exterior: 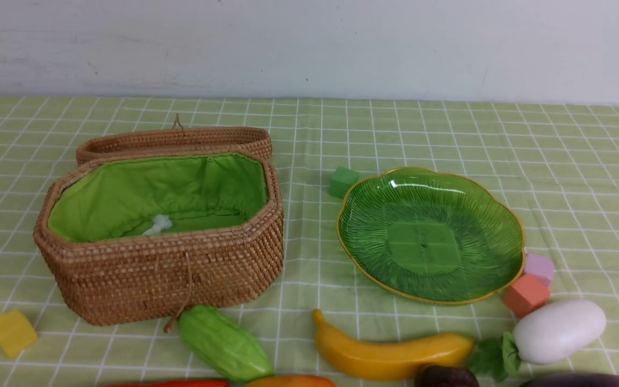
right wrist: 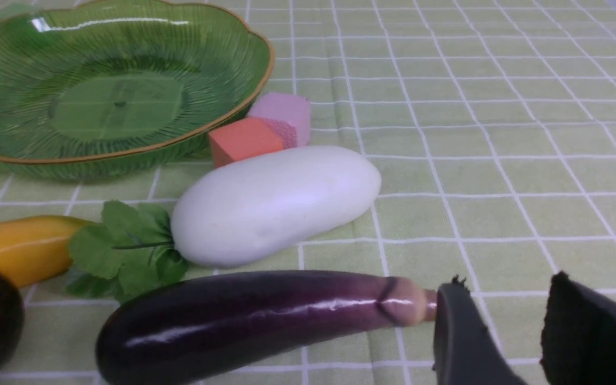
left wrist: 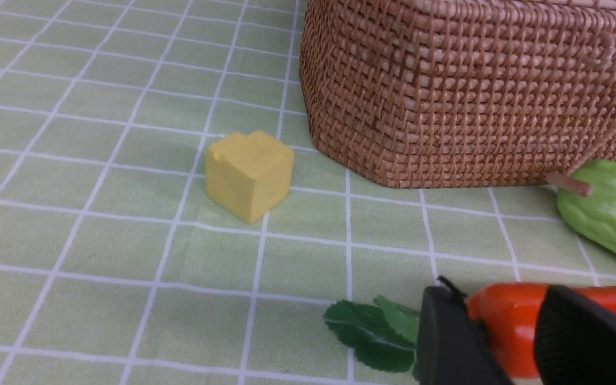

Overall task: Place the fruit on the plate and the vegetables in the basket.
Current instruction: Use the right arm to grab a mangosteen and put it into the right plate

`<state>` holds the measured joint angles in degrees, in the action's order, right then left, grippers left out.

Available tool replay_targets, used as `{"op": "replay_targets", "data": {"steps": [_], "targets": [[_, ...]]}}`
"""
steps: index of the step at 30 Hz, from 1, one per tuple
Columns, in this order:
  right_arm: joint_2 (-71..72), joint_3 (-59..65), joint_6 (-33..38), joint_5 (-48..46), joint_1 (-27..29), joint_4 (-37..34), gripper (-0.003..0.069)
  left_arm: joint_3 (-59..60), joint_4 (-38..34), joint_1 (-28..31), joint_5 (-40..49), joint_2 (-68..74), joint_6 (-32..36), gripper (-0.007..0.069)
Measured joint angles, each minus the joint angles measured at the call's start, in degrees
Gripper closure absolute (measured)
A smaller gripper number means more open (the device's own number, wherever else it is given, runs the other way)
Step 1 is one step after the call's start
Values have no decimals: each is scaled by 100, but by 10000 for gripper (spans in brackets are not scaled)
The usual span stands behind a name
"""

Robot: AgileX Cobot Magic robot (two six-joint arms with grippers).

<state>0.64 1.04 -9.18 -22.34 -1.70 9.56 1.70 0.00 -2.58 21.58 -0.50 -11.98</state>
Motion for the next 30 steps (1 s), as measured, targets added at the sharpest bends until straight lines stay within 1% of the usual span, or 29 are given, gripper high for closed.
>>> {"op": "replay_targets", "data": {"steps": [3, 15, 17, 19, 20, 21, 24, 29, 30], "targets": [[0, 0, 0, 0, -72, 0, 419, 0, 0, 0, 0, 0, 0, 386], [0, 0, 0, 7, -72, 0, 419, 0, 0, 0, 0, 0, 0, 386], [0, 6, 0, 123, -72, -7, 419, 0, 0, 0, 0, 0, 0, 386], [0, 56, 0, 588, -72, -141, 419, 0, 0, 0, 5, 0, 0, 386], [0, 55, 0, 654, -72, -161, 419, 0, 0, 0, 5, 0, 0, 386], [0, 61, -66, 1248, -72, -355, 419, 0, 0, 0, 5, 0, 0, 386], [0, 61, -336, 2436, -72, -656, 419, 0, 0, 0, 5, 0, 0, 386], [0, 61, -689, 3987, -72, -747, 419, 0, 0, 0, 0, 0, 0, 386], [0, 61, -740, 4172, -72, -752, 419, 0, 0, 0, 0, 0, 0, 386]]}}
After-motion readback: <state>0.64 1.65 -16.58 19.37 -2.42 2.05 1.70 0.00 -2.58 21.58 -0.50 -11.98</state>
